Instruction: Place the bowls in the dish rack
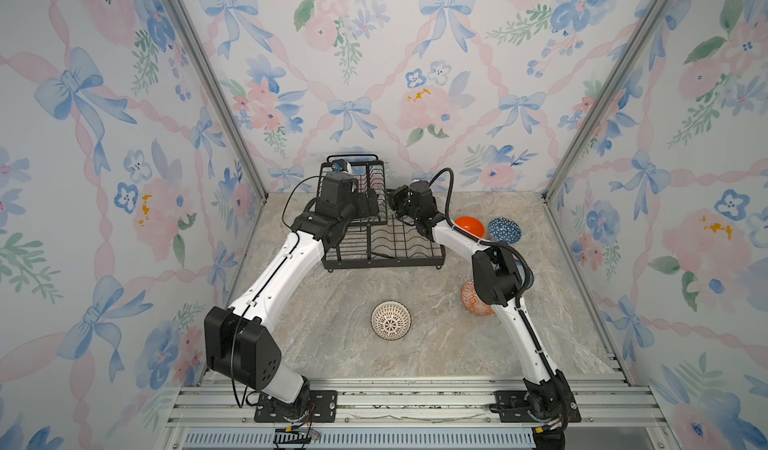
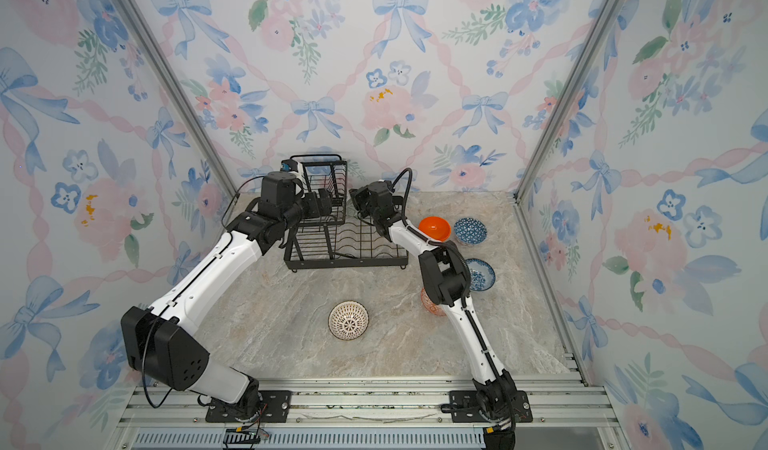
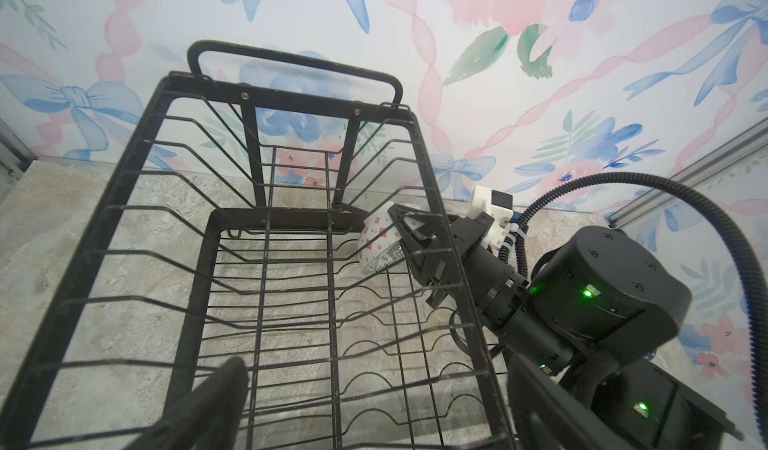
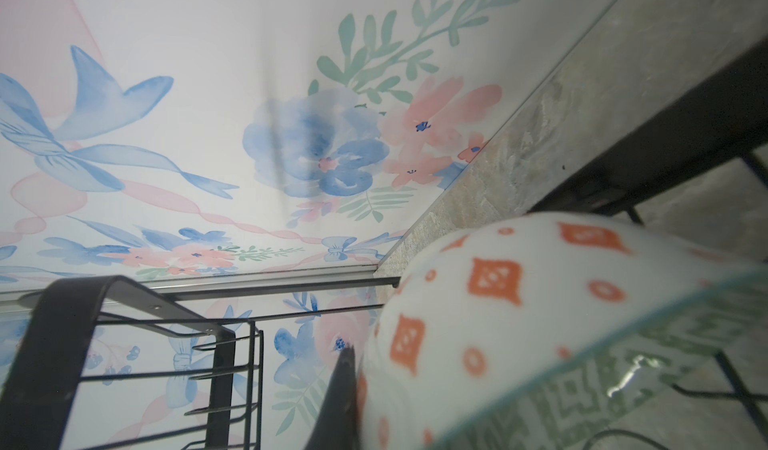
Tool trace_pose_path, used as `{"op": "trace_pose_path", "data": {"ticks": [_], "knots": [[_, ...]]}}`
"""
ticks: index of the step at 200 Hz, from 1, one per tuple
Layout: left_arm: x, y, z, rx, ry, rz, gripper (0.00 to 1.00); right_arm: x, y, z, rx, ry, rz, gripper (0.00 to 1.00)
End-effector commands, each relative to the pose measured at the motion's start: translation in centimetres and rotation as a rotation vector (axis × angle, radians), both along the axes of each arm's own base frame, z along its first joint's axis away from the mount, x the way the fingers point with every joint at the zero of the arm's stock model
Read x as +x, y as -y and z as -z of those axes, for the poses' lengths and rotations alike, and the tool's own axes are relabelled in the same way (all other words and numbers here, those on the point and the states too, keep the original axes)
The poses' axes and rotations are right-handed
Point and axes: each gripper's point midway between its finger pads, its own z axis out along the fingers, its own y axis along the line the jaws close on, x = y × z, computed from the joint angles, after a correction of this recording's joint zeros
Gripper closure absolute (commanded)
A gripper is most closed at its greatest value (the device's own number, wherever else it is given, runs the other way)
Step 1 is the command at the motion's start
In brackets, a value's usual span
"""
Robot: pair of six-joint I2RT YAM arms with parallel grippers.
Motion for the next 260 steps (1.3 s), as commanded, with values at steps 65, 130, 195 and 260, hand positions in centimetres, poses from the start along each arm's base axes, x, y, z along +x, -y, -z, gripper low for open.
{"op": "trace_pose_path", "data": {"ticks": [65, 130, 195, 260], "knots": [[-0.3, 0.7, -0.7, -0.030, 0.015, 0.056, 0.02, 0.1, -2.3, -0.4, 0.028, 0.048, -0.014, 1.00], [-0.3, 0.6, -0.3, -0.025, 0.005, 0.048, 0.02, 0.3, -2.7, 0.0, 0.048, 0.054, 0.003, 1.00], [-0.8, 0.3, -0.4, -0.019, 0.009, 0.046, 0.02, -0.3, -3.4, -0.5, 0.087, 0.100, 0.026, 1.00], [-1.3, 0.0, -0.3, -0.012, 0.012, 0.044, 0.02, -1.0, -3.2, -0.8, 0.115, 0.139, 0.075, 1.00]]}}
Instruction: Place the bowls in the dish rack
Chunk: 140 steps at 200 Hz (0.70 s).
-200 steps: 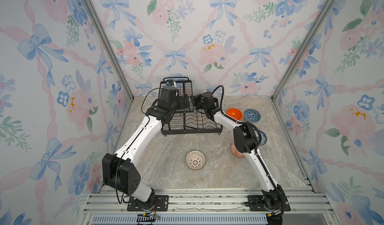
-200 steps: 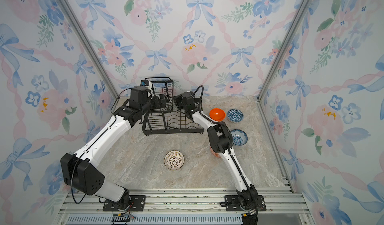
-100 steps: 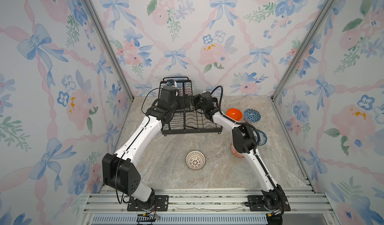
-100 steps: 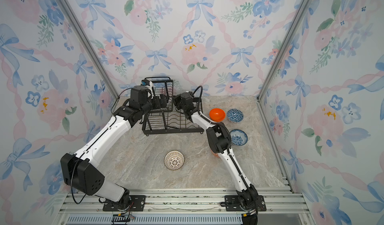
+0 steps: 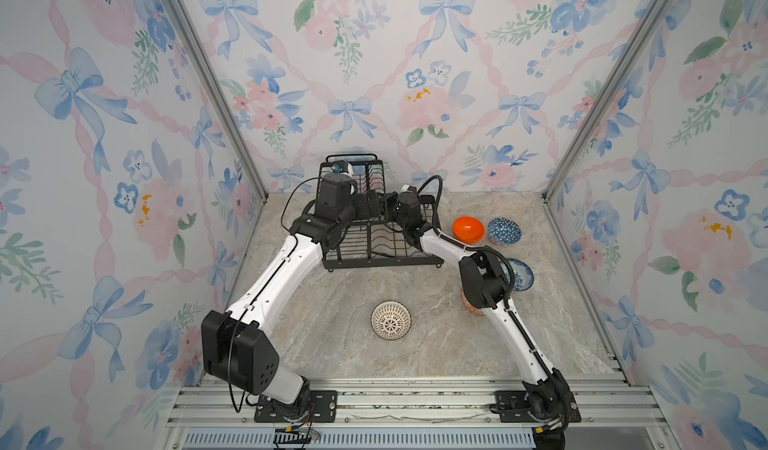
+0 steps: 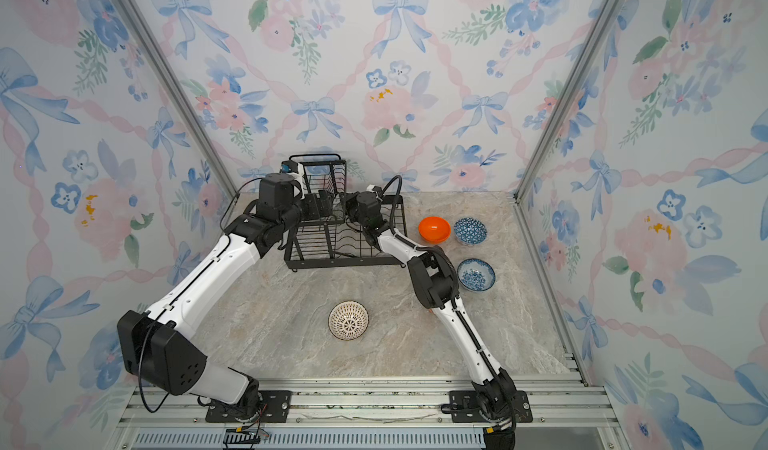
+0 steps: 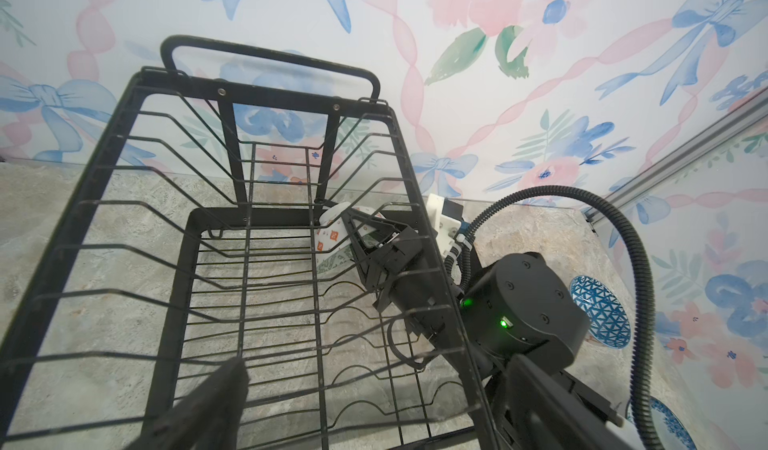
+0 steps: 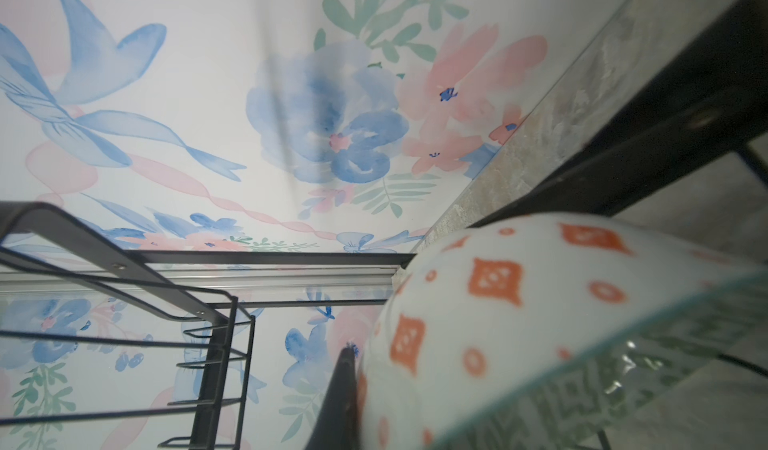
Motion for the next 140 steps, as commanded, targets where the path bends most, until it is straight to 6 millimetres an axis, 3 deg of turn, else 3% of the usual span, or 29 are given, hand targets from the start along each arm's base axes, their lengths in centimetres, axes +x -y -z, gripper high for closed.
{"op": "trace_pose_path", "data": {"ticks": [1, 140], "knots": [[-0.7, -0.5, 0.0, 0.011, 0.001, 0.006, 0.02, -0.3, 0.2, -1.9, 0.045, 0.054, 0.042, 1.00], [-1.6, -0.7, 0.4, 0.019, -0.004, 0.017, 0.02, -0.9, 0.9, -3.7, 0.141, 0.194, 0.116, 1.00]]}}
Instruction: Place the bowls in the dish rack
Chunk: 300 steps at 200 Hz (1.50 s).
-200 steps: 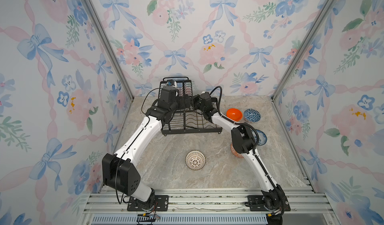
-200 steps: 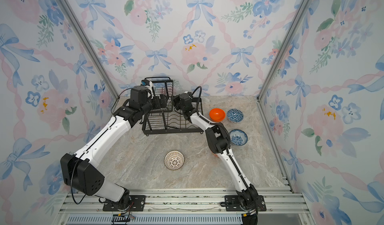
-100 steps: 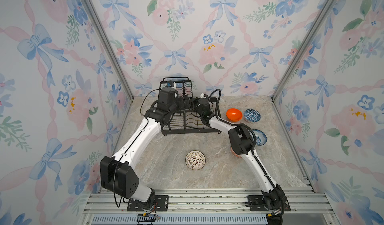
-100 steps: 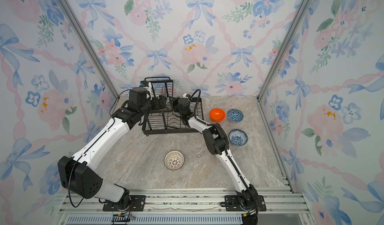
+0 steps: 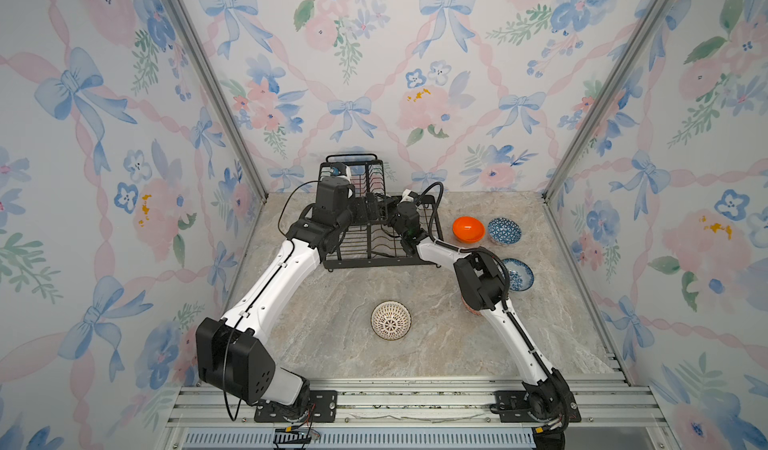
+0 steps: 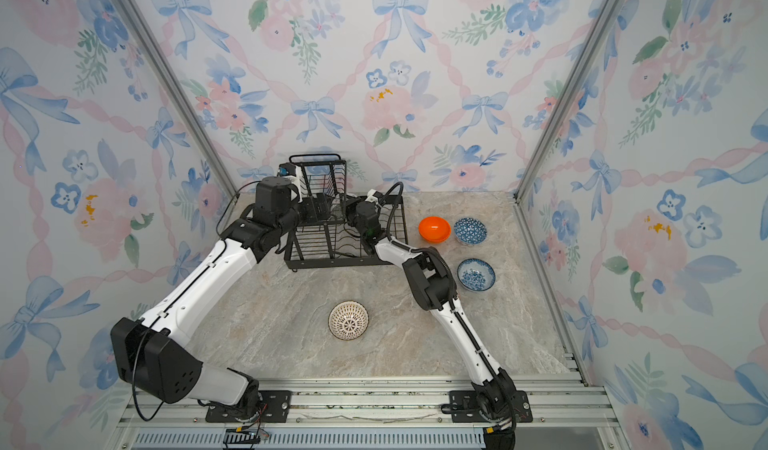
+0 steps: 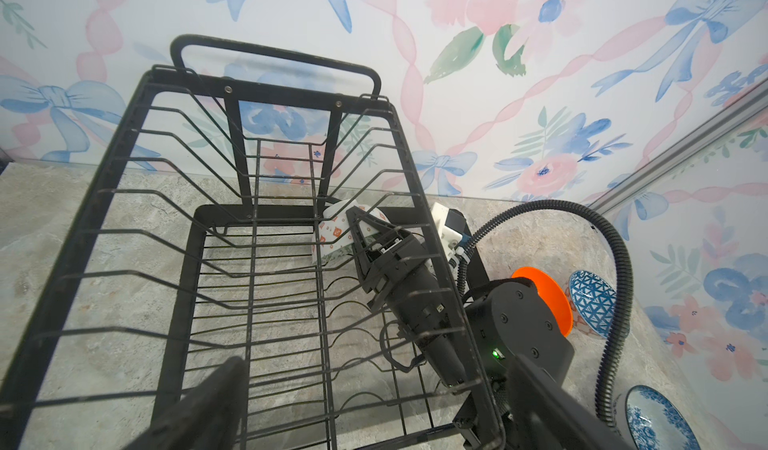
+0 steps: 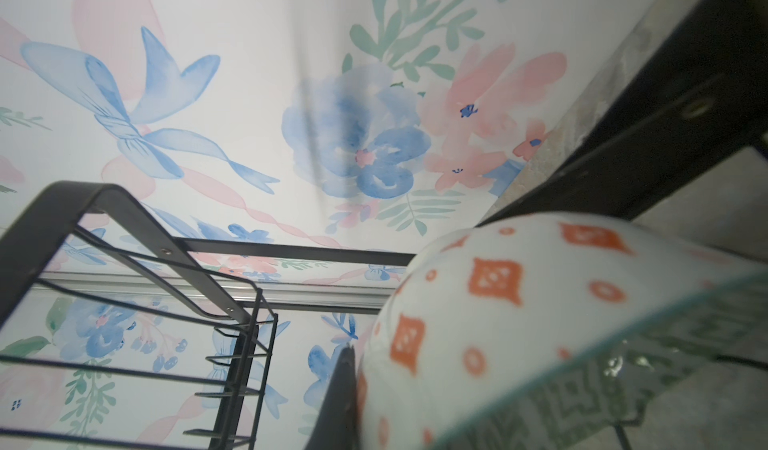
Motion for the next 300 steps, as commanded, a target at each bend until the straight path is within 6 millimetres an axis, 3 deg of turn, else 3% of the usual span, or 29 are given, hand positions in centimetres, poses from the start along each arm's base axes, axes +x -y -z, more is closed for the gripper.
{"op": "trace_pose_path", "data": {"ticks": [1, 178, 203, 251, 300], "knots": [[-0.7, -0.3, 0.4, 0.014, -0.011, 0.014, 0.02, -0.4, 0.4, -3.3, 0.049, 0.108, 0.036, 1.00], [-1.7, -0.8, 0.4, 0.033, -0.004, 0.018, 0.02, -1.7, -0.6, -0.3, 0.004, 0.106, 0.033, 1.00], [-1.7, -0.7, 0.5, 0.030, -0.007, 0.021, 0.02, -1.5, -0.5, -0.7, 0.007, 0.128, 0.029, 1.00], [-1.9, -0.8, 0.5, 0.035, -0.003, 0.021, 0.02, -1.3, -1.2, -3.6, -0.018, 0.238, -0.009, 1.00], [-1.8, -0.9, 0.7, 0.042, -0.006, 0.021, 0.02, -1.1, -1.1, -3.0, -0.036, 0.238, -0.002, 1.00]]}}
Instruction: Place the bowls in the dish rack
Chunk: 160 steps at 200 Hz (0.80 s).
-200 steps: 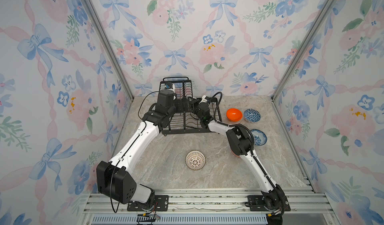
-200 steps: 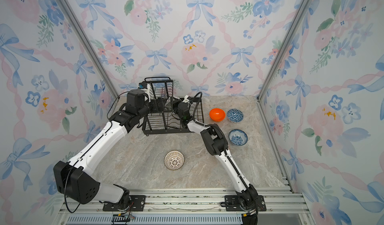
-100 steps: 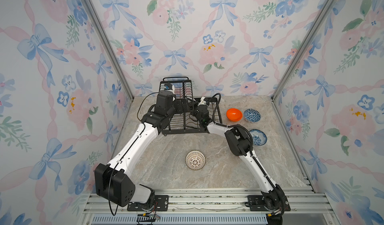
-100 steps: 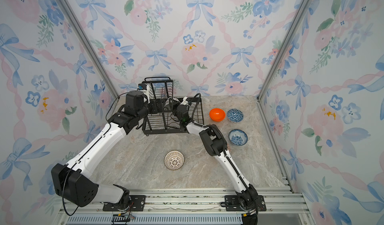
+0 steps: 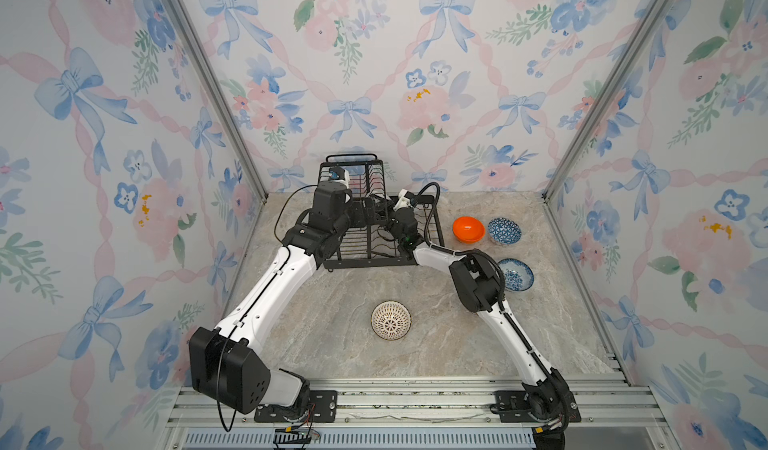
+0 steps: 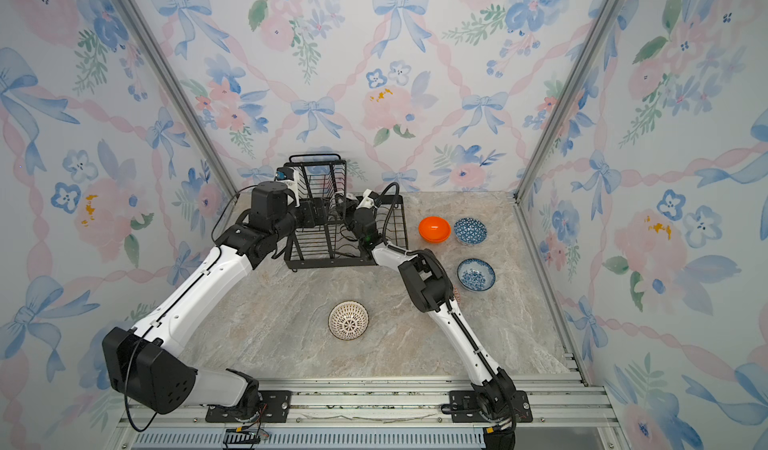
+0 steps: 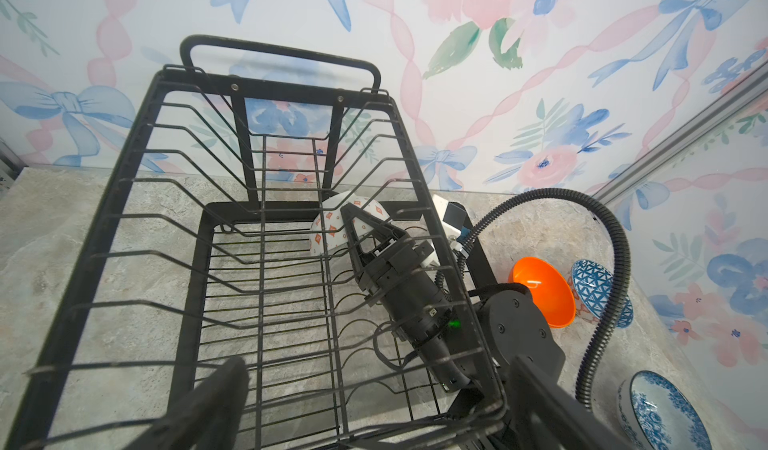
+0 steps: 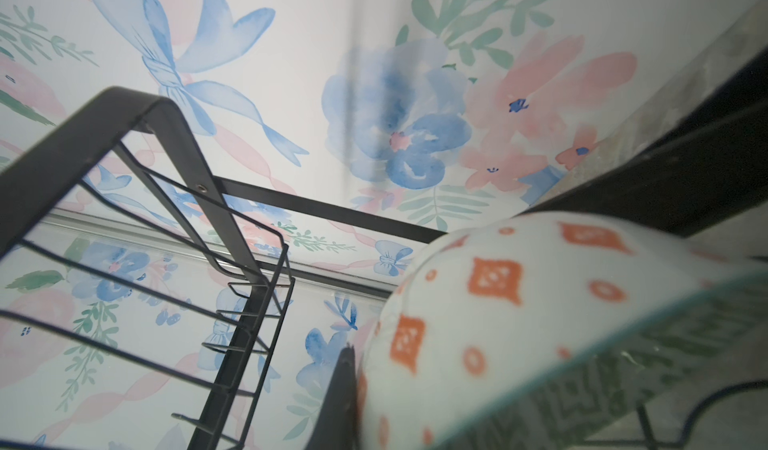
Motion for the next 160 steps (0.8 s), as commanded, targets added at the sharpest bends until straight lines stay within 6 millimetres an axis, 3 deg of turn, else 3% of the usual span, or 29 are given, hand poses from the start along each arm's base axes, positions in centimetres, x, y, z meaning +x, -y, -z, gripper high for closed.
{"op": "trace_pose_path", "data": {"ticks": [1, 91, 160], "knots": [[-0.5, -0.4, 0.6, 0.018, -0.018, 0.009, 0.02, 0.3, 0.4, -2.3, 0.021, 0.091, 0.013, 1.00], [-0.7, -0.5, 1.0, 0.025, -0.025, 0.009, 0.02, 0.4, 0.8, 0.3, -0.004, 0.057, 0.036, 1.00], [-0.5, -0.4, 1.2, 0.027, -0.028, 0.007, 0.02, 0.2, 1.4, 0.6, -0.001, 0.039, 0.052, 1.00]]}}
